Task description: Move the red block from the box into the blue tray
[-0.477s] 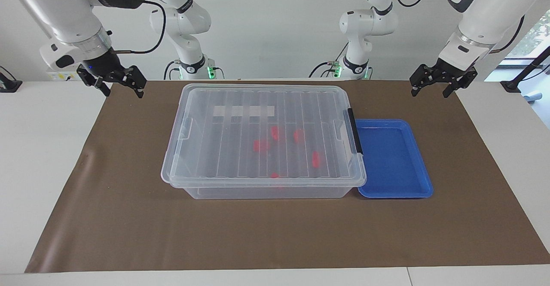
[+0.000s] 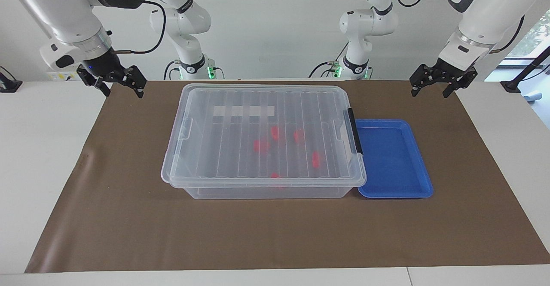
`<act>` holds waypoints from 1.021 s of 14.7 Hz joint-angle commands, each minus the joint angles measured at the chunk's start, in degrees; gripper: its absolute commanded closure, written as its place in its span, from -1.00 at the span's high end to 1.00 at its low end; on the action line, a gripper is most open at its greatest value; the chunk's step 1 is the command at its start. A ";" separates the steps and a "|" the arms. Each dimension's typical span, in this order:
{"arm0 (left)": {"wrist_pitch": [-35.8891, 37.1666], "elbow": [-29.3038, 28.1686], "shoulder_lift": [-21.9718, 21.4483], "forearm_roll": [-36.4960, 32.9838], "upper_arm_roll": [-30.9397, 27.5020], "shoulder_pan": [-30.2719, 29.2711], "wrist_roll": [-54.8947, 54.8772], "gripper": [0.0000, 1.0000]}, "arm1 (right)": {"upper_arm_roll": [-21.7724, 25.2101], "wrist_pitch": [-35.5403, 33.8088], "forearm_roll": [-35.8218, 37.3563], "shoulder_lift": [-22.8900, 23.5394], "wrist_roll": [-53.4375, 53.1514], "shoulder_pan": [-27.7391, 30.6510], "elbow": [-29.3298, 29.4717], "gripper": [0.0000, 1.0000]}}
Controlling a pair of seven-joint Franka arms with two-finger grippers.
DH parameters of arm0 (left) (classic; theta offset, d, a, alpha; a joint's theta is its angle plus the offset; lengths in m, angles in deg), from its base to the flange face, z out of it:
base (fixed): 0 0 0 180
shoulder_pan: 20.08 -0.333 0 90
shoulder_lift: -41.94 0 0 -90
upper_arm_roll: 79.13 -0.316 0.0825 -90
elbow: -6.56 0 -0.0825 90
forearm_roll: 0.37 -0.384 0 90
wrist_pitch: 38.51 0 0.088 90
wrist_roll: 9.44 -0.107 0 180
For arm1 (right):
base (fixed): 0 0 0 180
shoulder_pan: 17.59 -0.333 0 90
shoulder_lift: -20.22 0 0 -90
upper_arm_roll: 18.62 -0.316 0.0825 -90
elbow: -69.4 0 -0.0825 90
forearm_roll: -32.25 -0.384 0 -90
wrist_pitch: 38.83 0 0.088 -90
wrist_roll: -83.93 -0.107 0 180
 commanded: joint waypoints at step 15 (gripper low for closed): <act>0.25 -0.48 -0.82 0.20 -0.12 -0.17 -0.30 1.00 | -9.74 23.92 -1.08 1.05 -11.14 0.38 -17.34 1.00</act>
